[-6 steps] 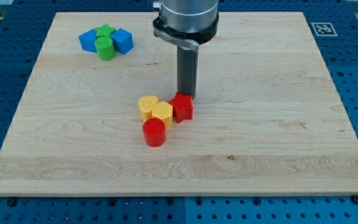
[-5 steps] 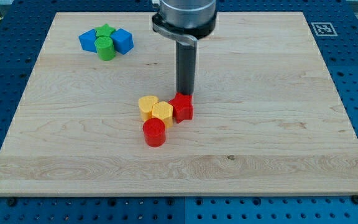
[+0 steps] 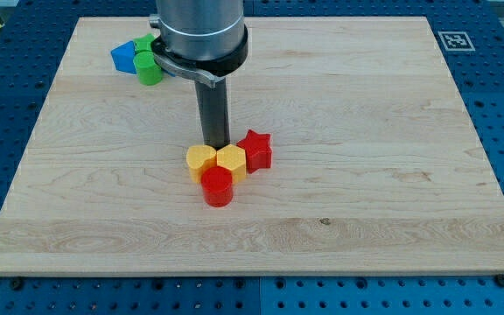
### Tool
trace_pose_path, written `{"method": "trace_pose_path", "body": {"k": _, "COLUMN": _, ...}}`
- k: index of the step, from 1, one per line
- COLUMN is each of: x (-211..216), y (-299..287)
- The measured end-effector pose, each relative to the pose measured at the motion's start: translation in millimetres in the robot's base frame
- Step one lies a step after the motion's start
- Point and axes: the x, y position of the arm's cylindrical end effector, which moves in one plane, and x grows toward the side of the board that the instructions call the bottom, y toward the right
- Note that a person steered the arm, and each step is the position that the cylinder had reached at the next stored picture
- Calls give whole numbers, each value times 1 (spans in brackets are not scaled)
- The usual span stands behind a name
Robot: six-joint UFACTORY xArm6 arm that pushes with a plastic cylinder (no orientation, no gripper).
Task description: Move the red star parallel to yellow hexagon
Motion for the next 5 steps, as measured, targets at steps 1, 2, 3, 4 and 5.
{"method": "trace_pose_path", "body": {"k": 1, "x": 7, "y": 30}}
{"method": "trace_pose_path", "body": {"k": 2, "x": 7, "y": 55}}
{"method": "trace_pose_path", "body": {"k": 3, "x": 7, "y": 81}}
{"method": "trace_pose_path", "body": {"k": 4, "x": 23, "y": 87}}
{"method": "trace_pose_path", "body": {"k": 5, "x": 57, "y": 87}}
